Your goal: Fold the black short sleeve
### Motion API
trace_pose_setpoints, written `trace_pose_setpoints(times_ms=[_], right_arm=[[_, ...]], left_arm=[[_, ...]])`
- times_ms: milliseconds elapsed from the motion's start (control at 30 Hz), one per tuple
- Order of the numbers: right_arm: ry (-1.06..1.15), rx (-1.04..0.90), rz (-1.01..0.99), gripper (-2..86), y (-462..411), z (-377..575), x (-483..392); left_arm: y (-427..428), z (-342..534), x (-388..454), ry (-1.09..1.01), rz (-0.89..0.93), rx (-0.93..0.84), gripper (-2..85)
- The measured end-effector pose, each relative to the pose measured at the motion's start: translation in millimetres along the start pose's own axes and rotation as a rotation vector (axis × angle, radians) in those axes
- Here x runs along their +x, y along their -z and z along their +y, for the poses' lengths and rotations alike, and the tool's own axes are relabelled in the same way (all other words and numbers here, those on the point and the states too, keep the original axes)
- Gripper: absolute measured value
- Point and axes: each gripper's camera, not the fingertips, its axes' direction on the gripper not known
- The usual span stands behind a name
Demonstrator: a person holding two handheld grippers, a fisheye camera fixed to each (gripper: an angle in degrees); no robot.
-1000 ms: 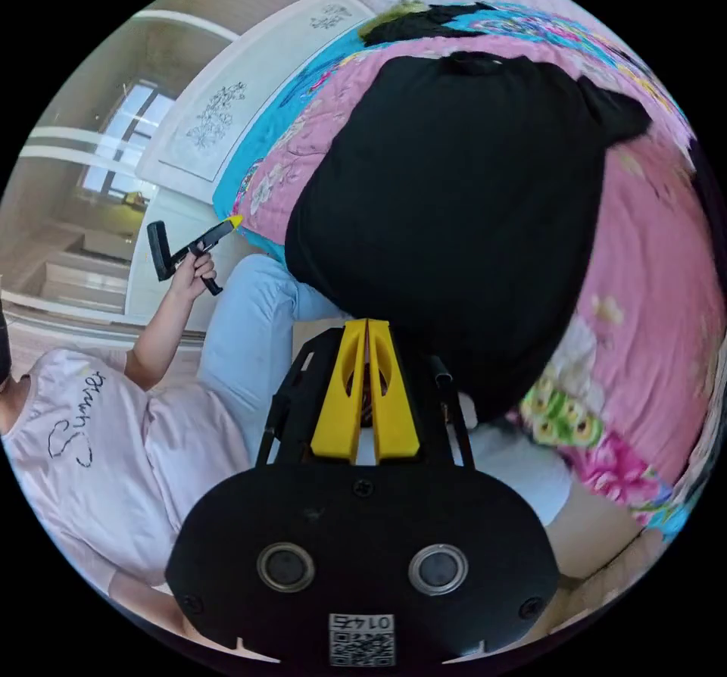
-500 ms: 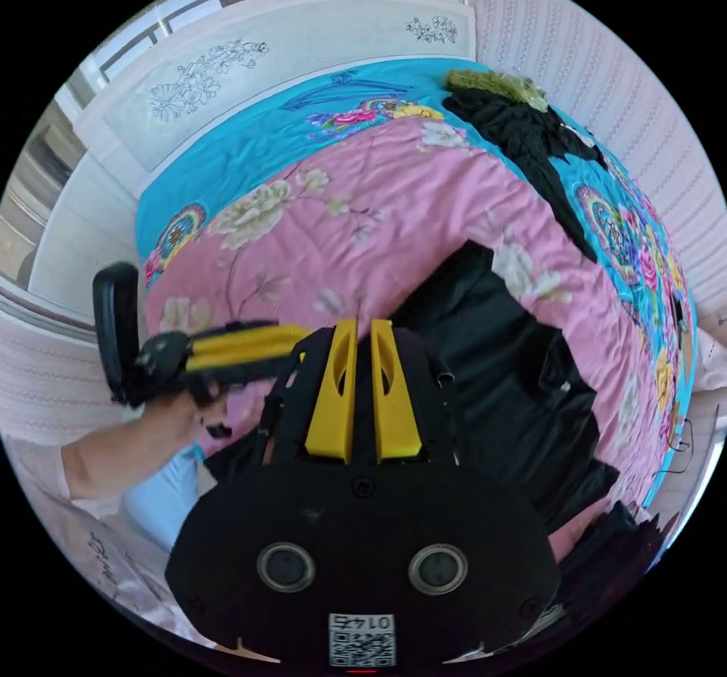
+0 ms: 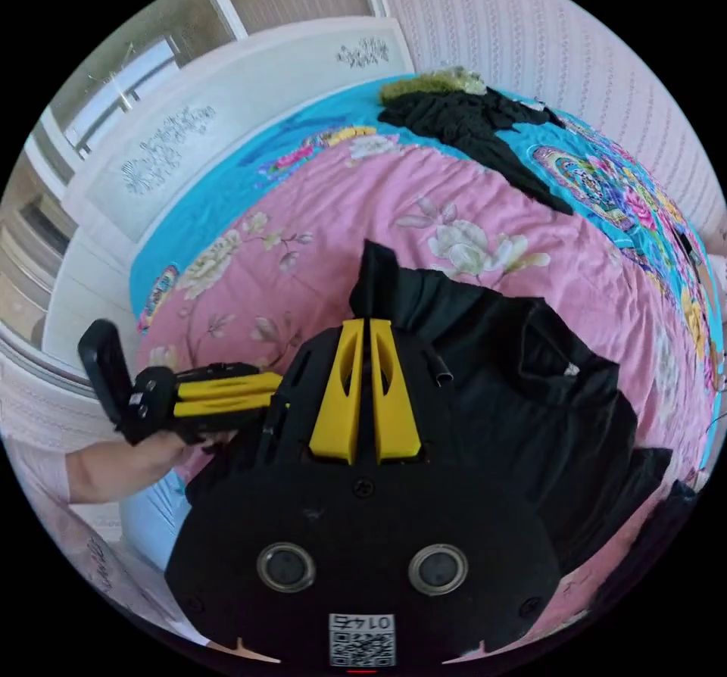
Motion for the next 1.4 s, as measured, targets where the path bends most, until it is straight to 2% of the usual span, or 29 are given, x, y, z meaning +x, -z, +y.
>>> trace_pose_setpoints(times_ms=[100, 267, 400, 533, 633, 733, 800, 833, 900, 933, 1100, 1267, 1400], right_arm=[[-0.088, 0.065, -0.040, 1.1, 38, 64, 32], [-0.245, -0.065, -0.019, 2.4, 46, 133, 81], [-0.205, 0.076, -0.036, 4.6, 75, 146, 80], [-0.158, 0.098, -0.041, 8.4, 76, 143, 73], [-0.184, 0.124, -0.054, 9.6, 72, 149, 75], [-0.200, 0.109, 0.024, 6.9, 58, 156, 78], [-0.238, 0.093, 0.026, 4.1, 45, 163, 86], [-0.251, 0.097, 0.010, 3.9, 43, 165, 87], [-0.265, 0.146, -0.039, 3.7, 45, 174, 91], [-0.268, 0.151, -0.038, 3.8, 46, 176, 92], [-0.317, 0.167, -0.078, 6.9, 50, 189, 106], [-0.353, 0.154, -0.057, 8.7, 38, 188, 113], [-0.380, 0.194, -0.083, 8.7, 35, 184, 120]], left_arm=[[13, 13, 39, -0.166, 0.059, 0.018, 4.3], [1, 27, 52, -0.154, 0.152, -0.051, 5.4], [-21, 20, 69, -0.175, 0.132, -0.102, 5.4], [-37, 5, 105, -0.267, 0.104, -0.102, 5.6], [-59, -10, 133, -0.314, 0.159, -0.117, 6.1], [-90, -28, 155, -0.368, 0.070, -0.121, 6.9], [-120, -40, 162, -0.332, 0.009, -0.111, 6.4], [-130, -41, 162, -0.315, 0.016, -0.132, 5.6], [-169, -42, 160, -0.220, 0.080, -0.313, 1.5], [-173, -39, 161, -0.211, 0.082, -0.334, 0.3], [-140, 11, 209, -0.446, 0.018, -0.252, -0.8], [-119, 41, 220, -0.490, 0.021, -0.268, -0.1], [-84, 41, 230, -0.547, 0.049, -0.218, 4.6]])
